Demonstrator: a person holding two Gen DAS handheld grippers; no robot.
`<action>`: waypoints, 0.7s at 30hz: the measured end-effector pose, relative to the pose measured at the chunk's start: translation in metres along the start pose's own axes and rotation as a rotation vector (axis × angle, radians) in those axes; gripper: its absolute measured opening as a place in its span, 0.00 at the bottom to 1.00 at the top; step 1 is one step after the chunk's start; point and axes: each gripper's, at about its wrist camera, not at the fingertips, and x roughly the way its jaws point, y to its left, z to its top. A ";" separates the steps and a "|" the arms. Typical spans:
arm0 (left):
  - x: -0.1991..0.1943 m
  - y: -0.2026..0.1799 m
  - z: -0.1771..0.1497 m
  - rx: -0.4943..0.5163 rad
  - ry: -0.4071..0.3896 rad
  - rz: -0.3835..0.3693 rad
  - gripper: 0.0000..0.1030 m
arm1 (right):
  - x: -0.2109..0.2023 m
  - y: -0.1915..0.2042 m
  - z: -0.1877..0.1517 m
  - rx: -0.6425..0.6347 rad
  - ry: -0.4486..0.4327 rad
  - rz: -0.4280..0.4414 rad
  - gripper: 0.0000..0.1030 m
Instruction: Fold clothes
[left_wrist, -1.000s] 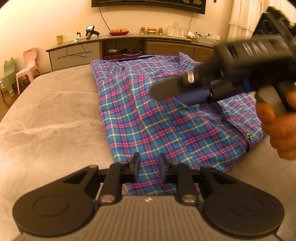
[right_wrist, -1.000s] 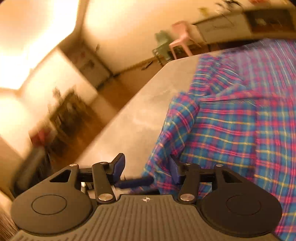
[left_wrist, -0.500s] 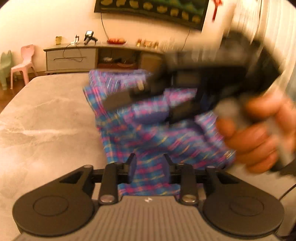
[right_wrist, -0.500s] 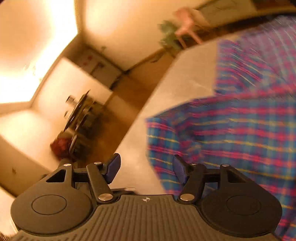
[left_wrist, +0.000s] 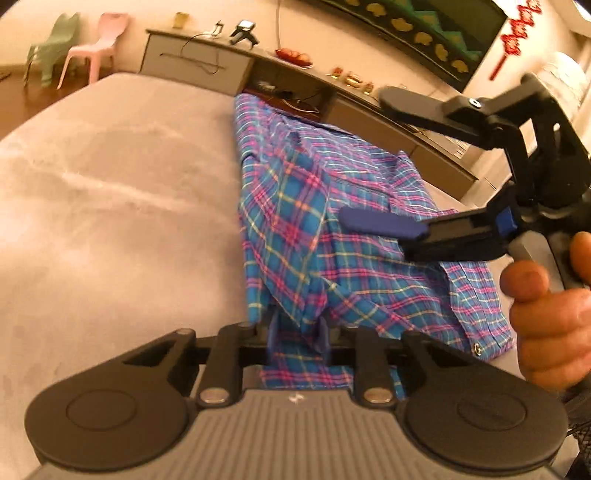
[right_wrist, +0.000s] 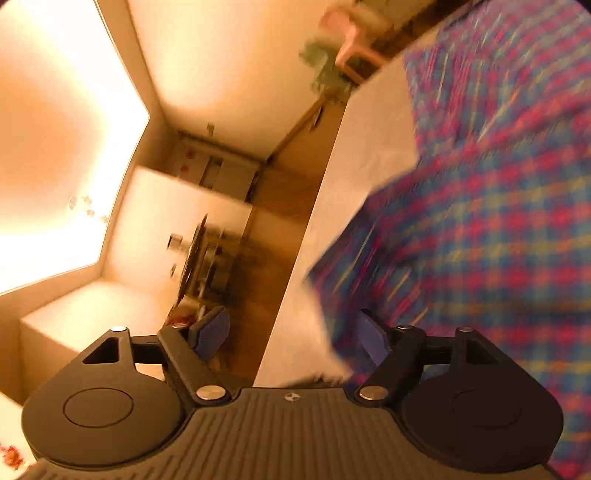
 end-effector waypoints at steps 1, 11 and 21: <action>0.000 0.001 -0.001 -0.004 0.000 0.003 0.21 | -0.003 0.002 0.001 -0.040 -0.018 -0.043 0.82; 0.000 -0.004 -0.005 0.055 0.002 0.022 0.22 | 0.057 0.028 -0.031 -0.502 0.134 -0.287 0.59; -0.003 -0.002 -0.006 0.071 0.008 0.017 0.21 | 0.035 0.044 -0.034 -0.493 0.105 -0.329 0.13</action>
